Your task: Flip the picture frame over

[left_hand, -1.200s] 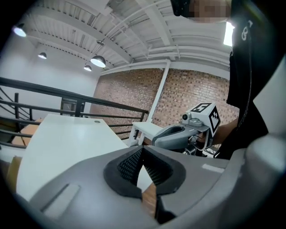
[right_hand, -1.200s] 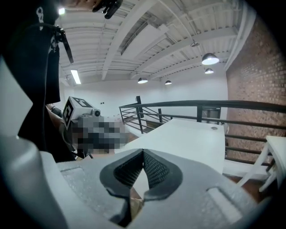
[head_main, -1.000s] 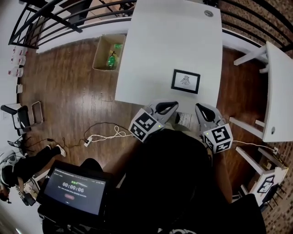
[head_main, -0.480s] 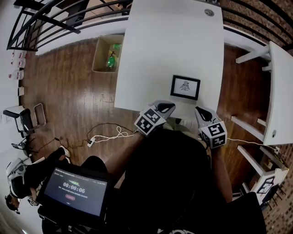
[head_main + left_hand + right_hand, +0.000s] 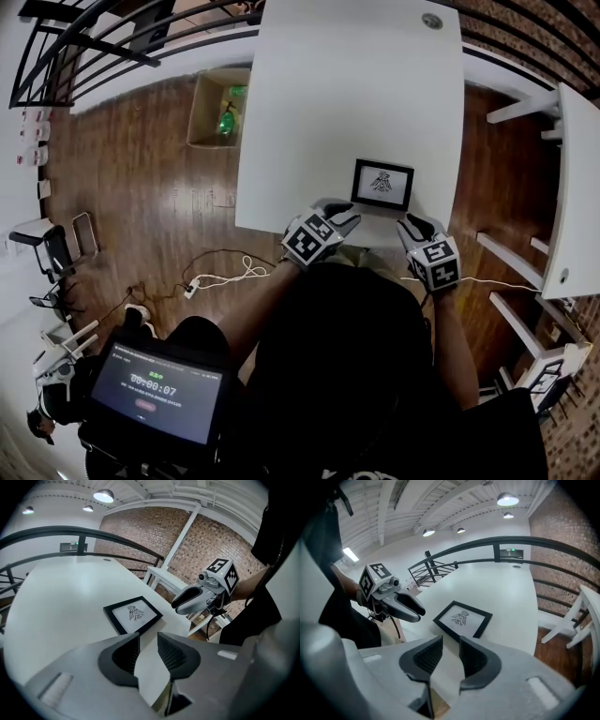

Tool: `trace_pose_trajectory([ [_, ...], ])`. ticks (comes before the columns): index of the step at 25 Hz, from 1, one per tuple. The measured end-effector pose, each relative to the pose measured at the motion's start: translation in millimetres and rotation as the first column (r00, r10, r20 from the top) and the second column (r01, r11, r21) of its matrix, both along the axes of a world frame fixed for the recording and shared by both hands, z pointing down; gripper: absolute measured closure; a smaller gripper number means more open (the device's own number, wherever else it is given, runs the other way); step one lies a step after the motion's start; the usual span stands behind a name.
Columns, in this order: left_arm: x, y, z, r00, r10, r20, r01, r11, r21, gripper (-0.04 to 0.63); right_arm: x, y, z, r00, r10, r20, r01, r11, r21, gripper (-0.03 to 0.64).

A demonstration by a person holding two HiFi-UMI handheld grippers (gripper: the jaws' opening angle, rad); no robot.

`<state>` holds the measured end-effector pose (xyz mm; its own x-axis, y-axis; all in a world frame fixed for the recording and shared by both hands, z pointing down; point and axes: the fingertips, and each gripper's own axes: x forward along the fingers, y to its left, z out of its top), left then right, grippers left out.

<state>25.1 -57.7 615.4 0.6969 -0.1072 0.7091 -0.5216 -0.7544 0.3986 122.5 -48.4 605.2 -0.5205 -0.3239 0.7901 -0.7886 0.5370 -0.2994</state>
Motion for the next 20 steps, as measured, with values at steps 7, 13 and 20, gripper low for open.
trace_pose_trajectory([
  [7, -8.9, -15.8, 29.1, 0.997, 0.041, 0.066, -0.039, 0.999, -0.031, 0.448, 1.3, -12.3, 34.8, 0.998, 0.002, -0.060, -0.007, 0.997, -0.083, 0.473],
  [13, -9.8, -21.4, 44.0, 0.993, 0.067, 0.101, -0.061, 0.996, -0.067, 0.433, 2.9, -17.8, 50.3, 0.996, 0.017, -0.089, -0.029, 0.989, -0.142, 0.444],
  [20, -5.0, -12.8, 50.3, 0.989, 0.084, 0.119, -0.073, 0.993, -0.091, 0.426, 7.2, -10.8, 57.9, 0.994, 0.022, -0.106, -0.041, 0.983, -0.178, 0.437],
])
